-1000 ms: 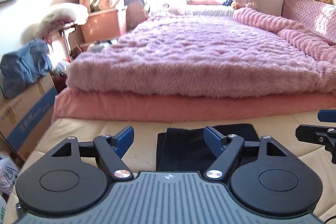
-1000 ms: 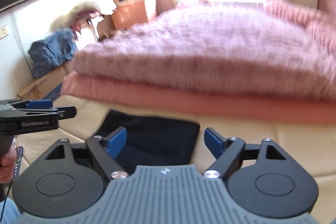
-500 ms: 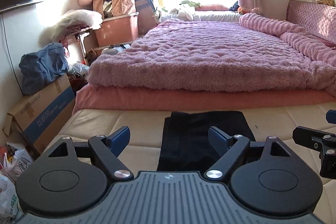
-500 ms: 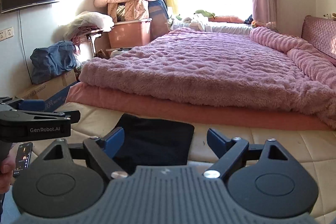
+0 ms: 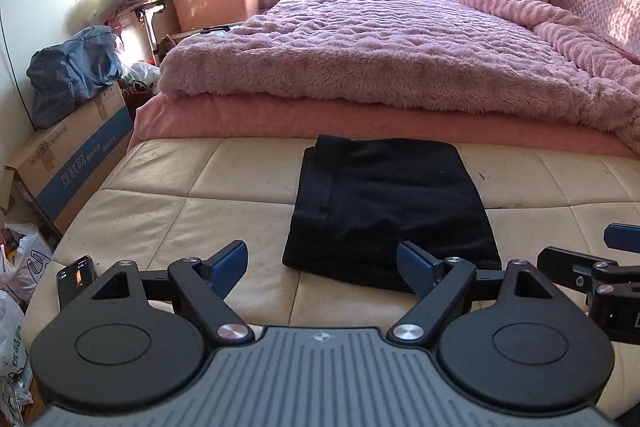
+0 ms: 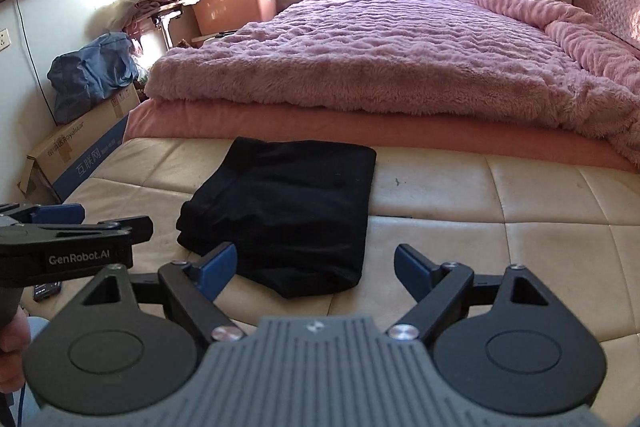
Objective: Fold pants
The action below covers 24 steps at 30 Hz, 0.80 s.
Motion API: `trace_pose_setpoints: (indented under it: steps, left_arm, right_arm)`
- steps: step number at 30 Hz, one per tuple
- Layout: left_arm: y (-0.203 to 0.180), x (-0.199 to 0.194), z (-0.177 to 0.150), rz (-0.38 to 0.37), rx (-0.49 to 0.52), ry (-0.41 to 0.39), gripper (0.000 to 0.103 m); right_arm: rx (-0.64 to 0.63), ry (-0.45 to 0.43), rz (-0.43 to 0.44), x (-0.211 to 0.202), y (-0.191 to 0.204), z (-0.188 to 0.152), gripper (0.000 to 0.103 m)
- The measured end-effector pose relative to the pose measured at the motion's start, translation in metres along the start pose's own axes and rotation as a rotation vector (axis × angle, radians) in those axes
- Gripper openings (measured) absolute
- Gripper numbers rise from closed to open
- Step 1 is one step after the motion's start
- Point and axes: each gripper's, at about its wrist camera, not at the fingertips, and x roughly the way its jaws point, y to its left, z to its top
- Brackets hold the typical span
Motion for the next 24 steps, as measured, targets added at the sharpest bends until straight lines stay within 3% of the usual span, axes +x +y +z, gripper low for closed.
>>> trace_pose_setpoints:
  steps: [24]
  left_arm:
    - [-0.0077, -0.0037, -0.0011, -0.021, 0.021, -0.007, 0.098]
  right_arm:
    - [0.001, 0.006, -0.007, -0.0002, -0.0011, 0.0002, 0.082]
